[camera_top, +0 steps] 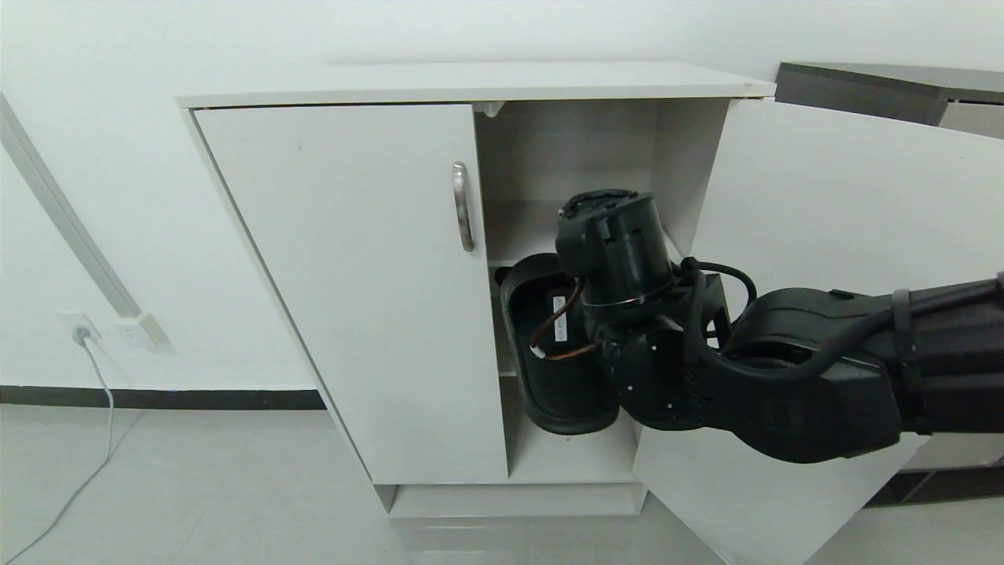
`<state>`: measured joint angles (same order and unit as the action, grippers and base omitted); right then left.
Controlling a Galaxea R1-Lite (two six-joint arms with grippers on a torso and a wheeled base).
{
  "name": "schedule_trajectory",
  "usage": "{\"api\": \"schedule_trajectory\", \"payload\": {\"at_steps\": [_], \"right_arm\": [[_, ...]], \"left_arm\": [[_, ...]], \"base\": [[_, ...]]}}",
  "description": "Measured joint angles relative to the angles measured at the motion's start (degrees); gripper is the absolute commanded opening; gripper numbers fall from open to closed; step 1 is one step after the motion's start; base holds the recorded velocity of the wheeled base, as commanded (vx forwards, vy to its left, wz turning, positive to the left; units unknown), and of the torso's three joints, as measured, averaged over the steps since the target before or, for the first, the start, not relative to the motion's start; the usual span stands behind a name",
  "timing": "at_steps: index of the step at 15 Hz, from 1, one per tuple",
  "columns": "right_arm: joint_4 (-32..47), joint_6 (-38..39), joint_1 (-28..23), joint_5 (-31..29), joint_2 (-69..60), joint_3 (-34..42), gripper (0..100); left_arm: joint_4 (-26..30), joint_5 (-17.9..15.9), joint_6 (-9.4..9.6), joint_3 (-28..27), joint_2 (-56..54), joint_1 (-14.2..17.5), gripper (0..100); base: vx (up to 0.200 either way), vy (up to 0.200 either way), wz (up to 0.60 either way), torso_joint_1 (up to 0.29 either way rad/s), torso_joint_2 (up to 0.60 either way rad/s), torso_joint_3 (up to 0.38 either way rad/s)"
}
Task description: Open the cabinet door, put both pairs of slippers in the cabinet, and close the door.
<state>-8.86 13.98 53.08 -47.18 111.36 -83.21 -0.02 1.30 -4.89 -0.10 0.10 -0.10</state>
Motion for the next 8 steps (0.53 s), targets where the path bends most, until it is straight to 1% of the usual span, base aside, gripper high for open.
{"api": "schedule_trajectory", "payload": {"at_steps": [5, 8], "right_arm": [[-0.2, -0.2, -0.5, 0.0, 1.1, -1.9, 0], [-0.2, -0.3, -0.5, 0.0, 1.2, -2.0, 0]], "left_arm": [[0.0, 0.0, 0.05, 0.0, 0.0, 0.0, 0], [0.0, 0.0, 0.11, 0.0, 0.0, 0.0, 0]], "base": [[0.0, 0.0, 0.0, 0.0, 0.0, 0.0], [0.2, 0.0, 0.0, -0.001, 0.0, 0.004]]}}
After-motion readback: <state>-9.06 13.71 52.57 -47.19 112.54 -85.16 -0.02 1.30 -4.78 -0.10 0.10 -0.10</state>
